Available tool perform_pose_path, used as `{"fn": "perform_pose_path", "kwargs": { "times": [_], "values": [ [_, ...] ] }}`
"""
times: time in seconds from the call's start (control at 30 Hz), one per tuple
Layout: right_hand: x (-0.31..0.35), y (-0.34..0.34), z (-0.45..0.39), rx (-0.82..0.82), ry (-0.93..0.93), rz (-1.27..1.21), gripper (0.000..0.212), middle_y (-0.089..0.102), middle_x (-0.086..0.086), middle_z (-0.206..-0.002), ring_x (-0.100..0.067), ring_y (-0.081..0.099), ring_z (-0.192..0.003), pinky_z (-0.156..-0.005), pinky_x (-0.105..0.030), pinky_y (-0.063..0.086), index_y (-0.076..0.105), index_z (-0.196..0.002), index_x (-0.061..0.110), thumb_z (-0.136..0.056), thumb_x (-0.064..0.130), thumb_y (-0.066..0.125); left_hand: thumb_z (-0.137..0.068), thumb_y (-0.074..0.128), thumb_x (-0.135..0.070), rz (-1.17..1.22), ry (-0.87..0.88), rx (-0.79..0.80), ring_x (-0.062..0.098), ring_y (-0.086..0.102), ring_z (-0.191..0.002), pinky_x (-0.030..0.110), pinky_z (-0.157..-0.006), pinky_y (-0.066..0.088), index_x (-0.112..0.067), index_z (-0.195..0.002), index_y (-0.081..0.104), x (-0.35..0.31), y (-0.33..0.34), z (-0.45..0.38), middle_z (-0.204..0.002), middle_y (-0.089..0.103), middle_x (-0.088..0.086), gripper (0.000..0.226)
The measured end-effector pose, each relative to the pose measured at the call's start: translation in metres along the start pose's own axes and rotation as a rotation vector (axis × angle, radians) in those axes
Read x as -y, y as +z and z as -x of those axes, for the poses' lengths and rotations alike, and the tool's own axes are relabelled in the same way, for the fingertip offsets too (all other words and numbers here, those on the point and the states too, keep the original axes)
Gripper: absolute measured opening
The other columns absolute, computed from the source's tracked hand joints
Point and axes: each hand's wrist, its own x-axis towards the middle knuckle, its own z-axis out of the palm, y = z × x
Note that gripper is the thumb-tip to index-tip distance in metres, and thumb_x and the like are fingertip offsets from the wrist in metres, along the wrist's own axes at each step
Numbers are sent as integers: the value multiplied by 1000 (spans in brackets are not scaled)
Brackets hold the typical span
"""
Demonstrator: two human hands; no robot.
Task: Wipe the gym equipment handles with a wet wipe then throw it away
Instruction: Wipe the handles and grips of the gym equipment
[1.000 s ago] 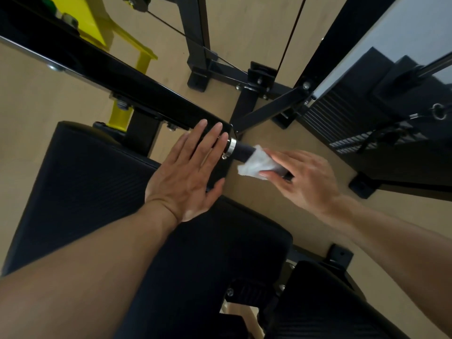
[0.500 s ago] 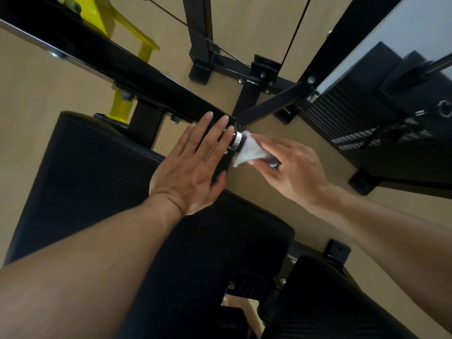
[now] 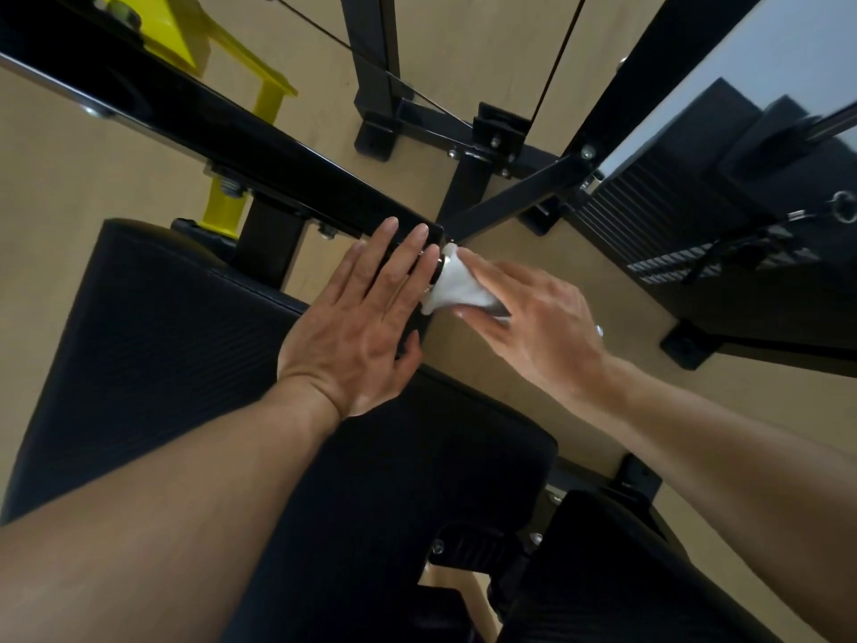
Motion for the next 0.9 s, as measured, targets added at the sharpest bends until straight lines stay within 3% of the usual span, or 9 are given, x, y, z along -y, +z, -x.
{"fn": "perform_pose_path", "kwargs": {
  "times": [0.1,0.17,0.3,0.43,0.63,0.73,0.83,0.9],
  "values": [
    [-25,-12,31,86,-2,15,73,67,-9,-130,-23,68,-109,-87,-37,57,54,-142,8,-93,62,55,-96,46,-39,-16,-3,2,33,-3,-157,51,-126,17,-9,-160,-5,0,1,1,-169,-4,15,87],
    [-30,-17,38,90,32,-7,69,66,-7,-132,-22,67,-113,-89,-36,57,55,-142,8,-98,61,45,-96,45,-38,-24,-2,-3,34,-3,-157,51,-126,17,-9,-160,-6,0,1,0,-169,-5,15,87],
    [-8,-4,10,-5,26,-12,49,71,-8,-124,-23,72,-104,-86,-38,59,63,-133,8,-98,42,56,-95,48,-40,-19,-6,6,33,-3,-157,51,-126,17,-9,-160,-6,0,1,1,-169,-6,15,89],
    [8,9,-4,-41,27,-53,48,70,-2,-127,-17,70,-108,-89,-27,53,62,-135,13,-95,38,64,-95,49,-40,-15,-4,17,33,-4,-157,51,-126,16,-10,-160,-7,0,0,0,-169,-7,14,91],
    [-44,-11,39,57,-39,100,48,73,-9,-117,-21,73,-95,-79,-34,60,57,-137,6,-101,37,58,-93,47,-37,-36,-5,14,34,-3,-157,51,-126,16,-8,-160,-6,-1,1,1,-169,-5,15,90],
    [-38,-4,32,24,-59,81,50,73,-12,-115,-26,73,-93,-81,-39,61,58,-135,2,-94,29,64,-92,45,-37,-46,-5,10,34,-4,-157,50,-127,13,-8,-159,-9,-1,0,1,-169,-6,15,90],
    [-12,7,4,-38,-86,14,49,72,-11,-120,-25,72,-99,-87,-30,53,59,-136,3,-94,27,66,-93,47,-36,-42,-5,17,34,-5,-157,50,-127,12,-9,-158,-12,-3,-1,1,-169,-7,15,92],
    [1,11,-10,-75,-108,-24,47,72,-8,-122,-22,72,-101,-85,-29,56,60,-136,4,-96,30,64,-93,48,-35,-30,-3,18,34,-5,-157,50,-127,14,-10,-157,-14,-3,-2,0,-169,-7,15,93]
  ]
}}
